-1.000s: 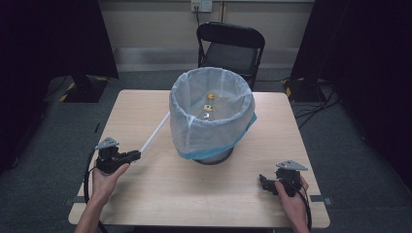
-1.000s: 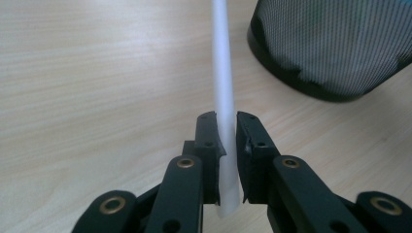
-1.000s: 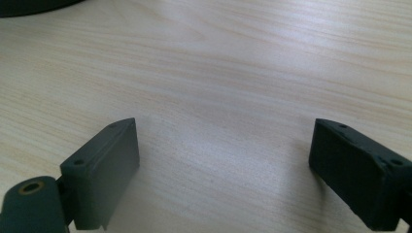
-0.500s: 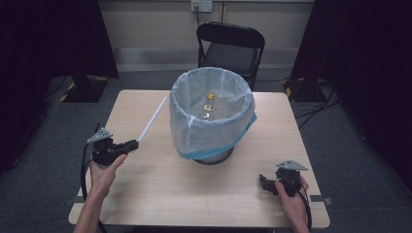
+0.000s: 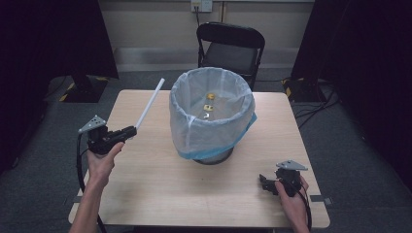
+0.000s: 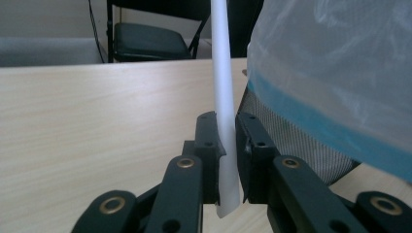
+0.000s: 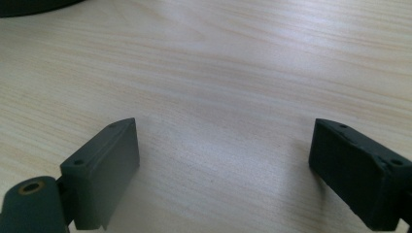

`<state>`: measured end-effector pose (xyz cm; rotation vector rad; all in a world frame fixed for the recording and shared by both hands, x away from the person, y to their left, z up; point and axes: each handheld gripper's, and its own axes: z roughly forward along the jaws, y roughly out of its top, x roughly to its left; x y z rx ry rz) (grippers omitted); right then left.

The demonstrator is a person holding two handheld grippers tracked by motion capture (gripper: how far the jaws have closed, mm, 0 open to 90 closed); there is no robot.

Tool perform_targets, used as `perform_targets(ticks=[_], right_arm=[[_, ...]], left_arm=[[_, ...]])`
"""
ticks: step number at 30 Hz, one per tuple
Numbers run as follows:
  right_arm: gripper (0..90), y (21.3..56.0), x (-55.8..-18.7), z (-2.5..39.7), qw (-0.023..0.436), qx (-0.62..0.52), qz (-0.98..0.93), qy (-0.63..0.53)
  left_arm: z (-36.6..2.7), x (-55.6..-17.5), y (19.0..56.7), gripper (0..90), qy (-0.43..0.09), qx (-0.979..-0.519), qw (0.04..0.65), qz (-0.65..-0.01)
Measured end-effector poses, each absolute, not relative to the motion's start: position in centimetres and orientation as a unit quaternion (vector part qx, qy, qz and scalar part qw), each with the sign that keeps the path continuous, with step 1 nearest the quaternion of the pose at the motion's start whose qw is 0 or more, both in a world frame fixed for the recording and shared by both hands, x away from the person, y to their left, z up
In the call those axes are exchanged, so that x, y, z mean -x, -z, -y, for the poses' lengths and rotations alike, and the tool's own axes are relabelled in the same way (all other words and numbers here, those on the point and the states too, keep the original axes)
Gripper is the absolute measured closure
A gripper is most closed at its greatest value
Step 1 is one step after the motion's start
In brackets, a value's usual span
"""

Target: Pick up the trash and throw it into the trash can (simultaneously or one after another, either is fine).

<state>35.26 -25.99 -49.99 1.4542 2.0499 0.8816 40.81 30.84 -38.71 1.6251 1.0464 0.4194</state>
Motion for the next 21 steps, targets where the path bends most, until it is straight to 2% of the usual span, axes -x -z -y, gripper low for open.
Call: perform_targets(ticks=[21], right_arm=[[10.0, 50.0, -35.3, 26.0, 0.237, -0.53, -0.748, -0.322]], left_arm=[[-30.3, -41.2, 35.9, 80.4, -0.173, -0.67, 0.591, -0.414]])
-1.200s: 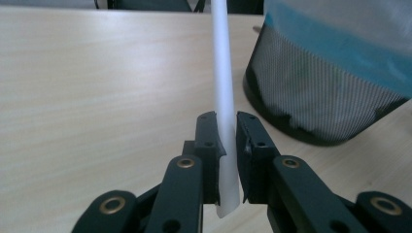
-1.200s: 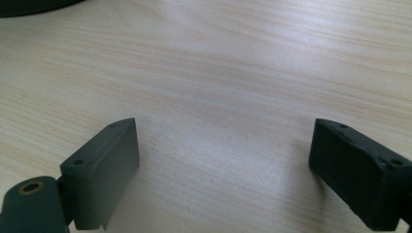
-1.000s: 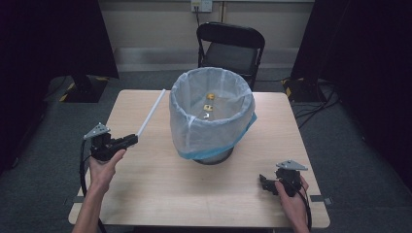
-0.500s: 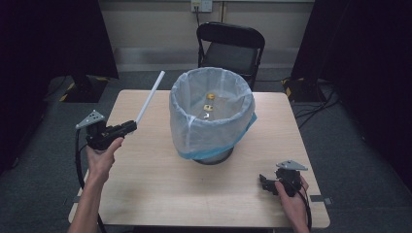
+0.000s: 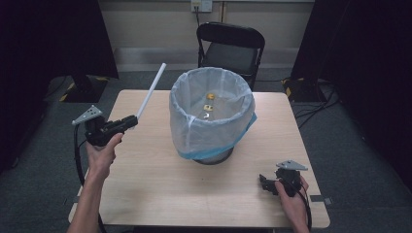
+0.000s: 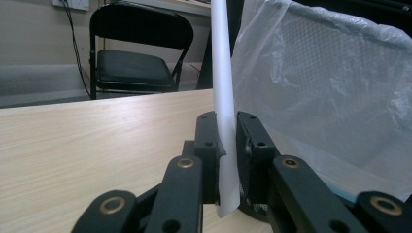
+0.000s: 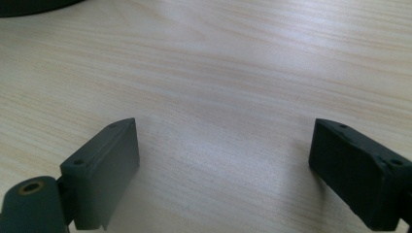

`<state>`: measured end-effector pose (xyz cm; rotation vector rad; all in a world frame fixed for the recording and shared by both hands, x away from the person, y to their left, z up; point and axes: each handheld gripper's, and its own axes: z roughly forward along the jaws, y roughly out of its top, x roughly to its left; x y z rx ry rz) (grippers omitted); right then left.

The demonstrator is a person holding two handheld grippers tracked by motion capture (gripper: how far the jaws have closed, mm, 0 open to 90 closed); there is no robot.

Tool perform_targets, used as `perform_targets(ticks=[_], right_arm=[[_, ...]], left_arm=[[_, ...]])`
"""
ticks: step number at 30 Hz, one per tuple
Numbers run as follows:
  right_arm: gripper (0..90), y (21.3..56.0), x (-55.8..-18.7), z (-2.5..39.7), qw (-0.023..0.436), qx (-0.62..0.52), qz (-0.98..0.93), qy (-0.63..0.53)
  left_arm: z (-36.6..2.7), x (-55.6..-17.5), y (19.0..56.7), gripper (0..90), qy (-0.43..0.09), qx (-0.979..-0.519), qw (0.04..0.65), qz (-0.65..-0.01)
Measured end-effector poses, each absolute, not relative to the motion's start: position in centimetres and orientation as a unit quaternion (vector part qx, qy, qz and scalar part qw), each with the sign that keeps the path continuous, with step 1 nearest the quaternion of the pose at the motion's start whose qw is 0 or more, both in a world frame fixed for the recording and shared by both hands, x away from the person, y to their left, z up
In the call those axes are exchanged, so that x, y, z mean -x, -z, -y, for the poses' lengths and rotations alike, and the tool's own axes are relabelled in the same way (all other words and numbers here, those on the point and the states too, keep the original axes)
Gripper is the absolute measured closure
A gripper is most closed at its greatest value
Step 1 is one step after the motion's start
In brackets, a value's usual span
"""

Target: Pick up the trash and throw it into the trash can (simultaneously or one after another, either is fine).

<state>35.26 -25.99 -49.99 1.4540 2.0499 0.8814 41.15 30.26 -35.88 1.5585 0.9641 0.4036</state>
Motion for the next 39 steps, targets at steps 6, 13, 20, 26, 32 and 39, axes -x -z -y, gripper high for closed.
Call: perform_targets(ticks=[6, 13, 20, 26, 32, 39], right_arm=[[10.0, 50.0, -35.3, 26.0, 0.237, -0.53, -0.748, -0.322], [10.0, 50.0, -35.3, 26.0, 0.237, -0.53, -0.748, -0.322], [10.0, 50.0, -35.3, 26.0, 0.237, -0.53, -0.748, -0.322], [10.0, 50.0, -35.3, 26.0, 0.237, -0.53, -0.748, -0.322], [10.0, 50.0, -35.3, 26.0, 0.237, -0.53, -0.748, -0.322], [10.0, 50.0, -35.3, 26.0, 0.237, -0.53, -0.748, -0.321]], left_arm=[[-30.1, -41.3, 34.8, 80.4, -0.175, -0.666, 0.603, -0.402], [-29.4, -41.3, 32.8, 80.4, -0.18, -0.664, 0.617, -0.382], [-28.7, -41.1, 31.5, 80.4, -0.18, -0.665, 0.629, -0.361], [-28.2, -41.2, 30.6, 80.4, -0.179, -0.663, 0.636, -0.353], [-27.0, -41.1, 29.5, 80.4, -0.18, -0.659, 0.65, -0.332], [-25.7, -41.6, 28.3, 80.4, -0.178, -0.664, 0.655, -0.314]])
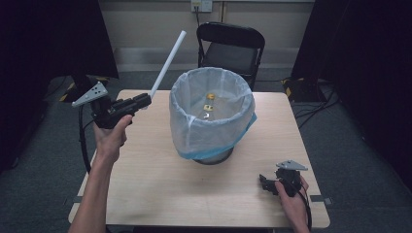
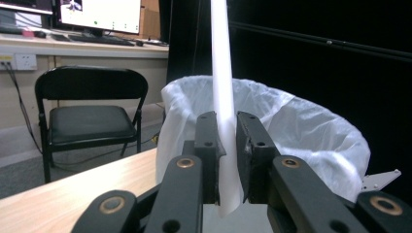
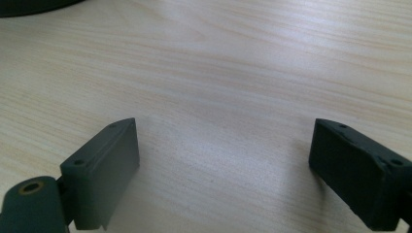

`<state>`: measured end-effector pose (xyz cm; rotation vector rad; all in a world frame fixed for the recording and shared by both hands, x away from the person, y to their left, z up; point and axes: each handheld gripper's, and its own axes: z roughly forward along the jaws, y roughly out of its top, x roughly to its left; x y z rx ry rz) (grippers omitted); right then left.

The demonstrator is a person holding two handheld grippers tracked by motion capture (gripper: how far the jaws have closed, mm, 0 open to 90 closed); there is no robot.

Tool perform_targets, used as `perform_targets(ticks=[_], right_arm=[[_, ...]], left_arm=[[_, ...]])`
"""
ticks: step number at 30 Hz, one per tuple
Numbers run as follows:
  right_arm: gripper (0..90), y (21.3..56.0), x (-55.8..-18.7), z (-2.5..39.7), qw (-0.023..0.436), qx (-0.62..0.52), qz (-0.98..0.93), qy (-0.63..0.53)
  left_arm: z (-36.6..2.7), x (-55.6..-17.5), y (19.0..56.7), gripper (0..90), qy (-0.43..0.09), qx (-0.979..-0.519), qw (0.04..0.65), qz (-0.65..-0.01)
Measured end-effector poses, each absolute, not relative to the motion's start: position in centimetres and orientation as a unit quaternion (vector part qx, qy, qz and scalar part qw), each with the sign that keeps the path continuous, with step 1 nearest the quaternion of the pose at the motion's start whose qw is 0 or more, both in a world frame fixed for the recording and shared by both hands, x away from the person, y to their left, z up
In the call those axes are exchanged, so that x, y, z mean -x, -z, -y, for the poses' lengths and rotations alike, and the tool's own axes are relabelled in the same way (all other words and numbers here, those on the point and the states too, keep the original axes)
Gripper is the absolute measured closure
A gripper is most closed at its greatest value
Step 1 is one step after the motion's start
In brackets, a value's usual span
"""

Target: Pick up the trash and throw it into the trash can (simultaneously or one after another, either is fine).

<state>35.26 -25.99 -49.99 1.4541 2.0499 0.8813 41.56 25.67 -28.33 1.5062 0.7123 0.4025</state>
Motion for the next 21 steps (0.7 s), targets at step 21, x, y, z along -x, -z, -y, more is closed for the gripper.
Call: perform_targets(ticks=[21], right_arm=[[10.0, 50.0, -35.3, 26.0, 0.237, -0.53, -0.748, -0.322]], left_arm=[[-21.9, -42.7, 24.5, 80.4, -0.174, -0.678, 0.664, -0.263]])
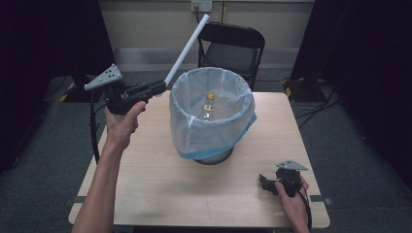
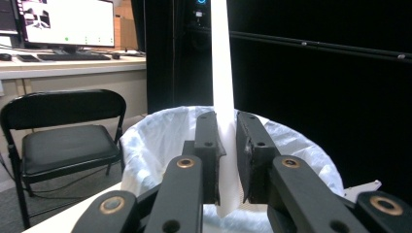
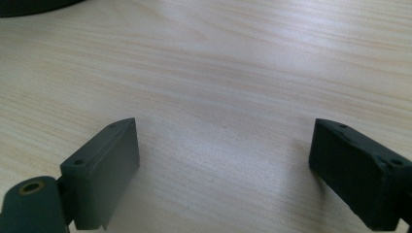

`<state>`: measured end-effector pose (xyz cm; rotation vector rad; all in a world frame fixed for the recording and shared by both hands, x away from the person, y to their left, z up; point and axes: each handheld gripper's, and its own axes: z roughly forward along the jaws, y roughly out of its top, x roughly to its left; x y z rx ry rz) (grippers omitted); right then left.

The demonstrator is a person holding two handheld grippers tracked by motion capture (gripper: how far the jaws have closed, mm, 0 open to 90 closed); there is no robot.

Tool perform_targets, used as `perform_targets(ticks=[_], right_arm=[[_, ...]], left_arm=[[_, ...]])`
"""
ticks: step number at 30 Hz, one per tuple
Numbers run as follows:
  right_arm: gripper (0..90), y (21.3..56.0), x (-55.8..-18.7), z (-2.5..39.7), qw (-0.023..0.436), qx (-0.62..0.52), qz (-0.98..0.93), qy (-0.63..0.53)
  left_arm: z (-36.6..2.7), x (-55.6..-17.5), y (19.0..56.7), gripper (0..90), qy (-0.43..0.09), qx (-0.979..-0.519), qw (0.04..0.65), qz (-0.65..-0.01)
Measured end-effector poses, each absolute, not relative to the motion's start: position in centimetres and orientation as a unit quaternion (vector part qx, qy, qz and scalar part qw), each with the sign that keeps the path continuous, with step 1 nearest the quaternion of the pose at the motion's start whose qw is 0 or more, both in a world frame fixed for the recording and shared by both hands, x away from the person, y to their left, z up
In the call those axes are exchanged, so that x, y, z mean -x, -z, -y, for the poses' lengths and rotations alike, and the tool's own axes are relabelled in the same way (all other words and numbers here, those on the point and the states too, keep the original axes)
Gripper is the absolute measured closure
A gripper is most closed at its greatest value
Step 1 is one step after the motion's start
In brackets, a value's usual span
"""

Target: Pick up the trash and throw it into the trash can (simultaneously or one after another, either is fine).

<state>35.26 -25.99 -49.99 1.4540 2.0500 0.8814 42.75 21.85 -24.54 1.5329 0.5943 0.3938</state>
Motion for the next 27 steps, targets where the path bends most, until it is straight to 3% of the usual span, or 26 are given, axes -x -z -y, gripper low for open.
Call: perform_targets(ticks=[27], right_arm=[[9.8, 50.0, -35.3, 26.0, 0.235, -0.528, -0.75, -0.322]], left_arm=[[-14.6, -45.2, 21.9, 80.3, -0.142, -0.718, 0.648, -0.212]])
